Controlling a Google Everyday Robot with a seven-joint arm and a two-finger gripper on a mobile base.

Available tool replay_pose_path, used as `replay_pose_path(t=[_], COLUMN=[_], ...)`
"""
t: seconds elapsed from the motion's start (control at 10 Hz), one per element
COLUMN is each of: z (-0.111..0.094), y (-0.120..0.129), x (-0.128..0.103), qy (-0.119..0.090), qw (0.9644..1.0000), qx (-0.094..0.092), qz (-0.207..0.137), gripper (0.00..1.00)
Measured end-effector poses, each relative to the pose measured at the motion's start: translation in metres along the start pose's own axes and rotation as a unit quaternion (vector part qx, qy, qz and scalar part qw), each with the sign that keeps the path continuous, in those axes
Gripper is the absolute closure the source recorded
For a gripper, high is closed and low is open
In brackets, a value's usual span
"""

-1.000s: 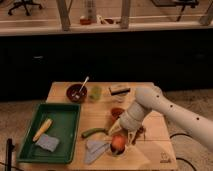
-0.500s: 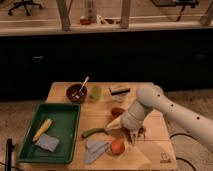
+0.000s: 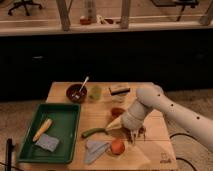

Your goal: Place apple in metal cup

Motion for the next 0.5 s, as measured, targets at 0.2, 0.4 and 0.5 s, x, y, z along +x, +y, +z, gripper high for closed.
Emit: replay_pose_path(t=[0.2, 0.4, 0.5], z=[0.0006, 0.0008, 0.0010], y=[-0.0010, -0.0011, -0.0016], x=[0.0001, 0.0007, 0.0008], qy=[0.000, 0.000, 0.000], qw=[1.0000, 1.0000, 1.0000], qx=[-0.002, -0.002, -0.003], qz=[0.000, 0.001, 0.001], gripper=[0.20, 0.20, 0.20])
